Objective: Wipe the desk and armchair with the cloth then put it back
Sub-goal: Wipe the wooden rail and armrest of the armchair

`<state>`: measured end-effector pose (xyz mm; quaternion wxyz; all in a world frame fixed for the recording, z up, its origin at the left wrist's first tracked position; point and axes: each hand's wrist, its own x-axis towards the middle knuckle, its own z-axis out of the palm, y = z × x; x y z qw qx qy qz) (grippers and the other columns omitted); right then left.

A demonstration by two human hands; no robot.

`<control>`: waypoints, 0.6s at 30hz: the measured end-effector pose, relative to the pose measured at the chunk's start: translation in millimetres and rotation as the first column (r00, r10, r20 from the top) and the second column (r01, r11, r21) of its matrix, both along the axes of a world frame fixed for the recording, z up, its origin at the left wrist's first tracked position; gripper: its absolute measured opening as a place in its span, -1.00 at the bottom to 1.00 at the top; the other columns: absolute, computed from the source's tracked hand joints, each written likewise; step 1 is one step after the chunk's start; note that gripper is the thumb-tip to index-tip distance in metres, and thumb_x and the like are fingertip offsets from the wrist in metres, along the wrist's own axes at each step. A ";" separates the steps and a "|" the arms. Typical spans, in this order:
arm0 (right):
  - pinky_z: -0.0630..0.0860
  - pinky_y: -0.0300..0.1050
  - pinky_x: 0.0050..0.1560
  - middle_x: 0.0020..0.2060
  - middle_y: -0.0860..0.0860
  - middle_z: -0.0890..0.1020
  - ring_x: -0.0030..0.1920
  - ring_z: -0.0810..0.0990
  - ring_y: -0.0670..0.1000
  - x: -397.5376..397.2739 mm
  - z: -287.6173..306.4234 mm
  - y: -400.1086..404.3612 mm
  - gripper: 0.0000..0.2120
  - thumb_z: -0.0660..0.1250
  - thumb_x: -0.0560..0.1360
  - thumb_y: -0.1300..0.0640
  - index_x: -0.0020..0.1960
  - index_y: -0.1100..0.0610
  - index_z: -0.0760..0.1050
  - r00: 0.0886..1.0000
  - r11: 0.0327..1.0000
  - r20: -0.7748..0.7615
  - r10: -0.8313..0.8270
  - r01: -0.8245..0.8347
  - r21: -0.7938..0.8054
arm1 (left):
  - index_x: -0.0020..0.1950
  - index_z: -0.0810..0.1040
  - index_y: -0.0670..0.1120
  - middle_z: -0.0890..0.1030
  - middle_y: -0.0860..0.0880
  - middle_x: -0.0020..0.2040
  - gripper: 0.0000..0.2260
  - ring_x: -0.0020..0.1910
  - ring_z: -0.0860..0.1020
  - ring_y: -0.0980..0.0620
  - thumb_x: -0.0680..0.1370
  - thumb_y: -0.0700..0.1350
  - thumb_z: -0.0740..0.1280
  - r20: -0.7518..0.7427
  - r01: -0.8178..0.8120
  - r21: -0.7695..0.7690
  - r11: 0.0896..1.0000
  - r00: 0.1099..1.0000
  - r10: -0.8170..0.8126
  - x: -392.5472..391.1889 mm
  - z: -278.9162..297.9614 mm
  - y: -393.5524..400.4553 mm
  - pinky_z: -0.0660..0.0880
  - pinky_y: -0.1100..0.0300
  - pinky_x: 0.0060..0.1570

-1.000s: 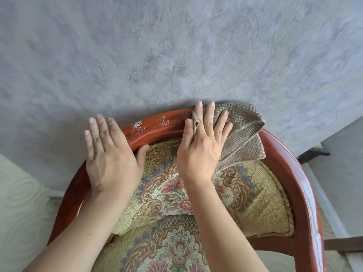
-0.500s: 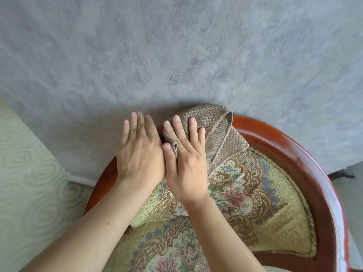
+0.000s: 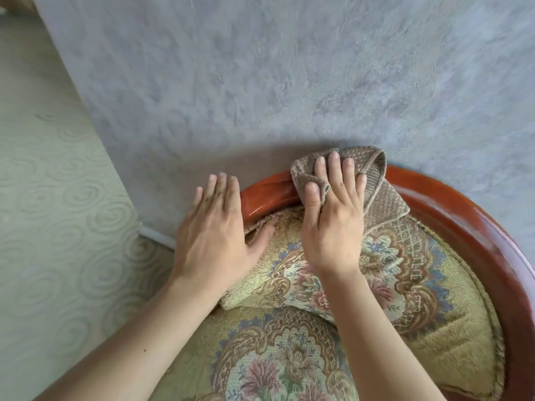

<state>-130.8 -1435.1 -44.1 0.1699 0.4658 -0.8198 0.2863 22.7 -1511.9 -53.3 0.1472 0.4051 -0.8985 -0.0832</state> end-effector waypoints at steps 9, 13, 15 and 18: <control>-0.01 0.06 0.58 0.56 0.07 0.23 0.58 0.09 0.08 0.1 2.2 6.3 -0.44 -0.13 0.68 -0.14 0.57 0.10 0.21 0.955 0.944 -0.197 0.221 -0.160 0.287 | 0.62 0.05 -0.16 0.07 -0.15 0.62 -0.07 0.61 0.00 -0.04 0.48 0.50 -0.03 -0.031 -0.103 0.159 0.982 0.994 0.109 59.9 -18.4 16.3 -0.17 0.17 0.50; 0.00 0.07 0.57 0.52 0.07 0.32 0.56 0.16 0.10 -3.1 11.5 -4.9 -0.42 -0.14 0.67 -0.16 0.55 0.10 0.27 0.979 0.968 -0.158 0.128 -0.089 0.233 | 0.64 -0.01 -0.04 0.02 -0.03 0.64 -0.05 0.61 -0.07 0.08 0.43 0.52 0.04 -0.051 -0.222 0.277 0.935 0.968 0.245 108.8 -30.6 30.7 -0.22 0.24 0.42; -0.08 0.12 0.57 0.52 0.09 0.33 0.57 0.13 0.17 9.0 7.2 -13.0 -0.44 -0.12 0.68 -0.14 0.54 0.10 0.30 0.988 0.977 -0.123 0.094 -0.067 0.205 | 0.64 0.01 0.01 0.07 0.01 0.64 -0.05 0.60 0.01 0.08 0.40 0.54 0.05 -0.029 -0.291 0.301 0.908 0.949 0.314 132.8 -35.3 42.3 -0.11 0.22 0.41; -0.20 0.13 0.56 0.54 0.09 0.30 0.58 0.03 0.24 34.1 -6.1 -17.8 -0.47 -0.10 0.68 -0.14 0.53 0.06 0.31 0.978 0.960 -0.130 0.162 -0.126 0.250 | 0.63 0.03 0.06 0.12 0.04 0.63 -0.04 0.59 0.10 0.06 0.37 0.59 -0.01 0.049 -0.372 0.339 0.864 0.924 0.379 166.0 -42.7 62.8 0.13 0.11 0.47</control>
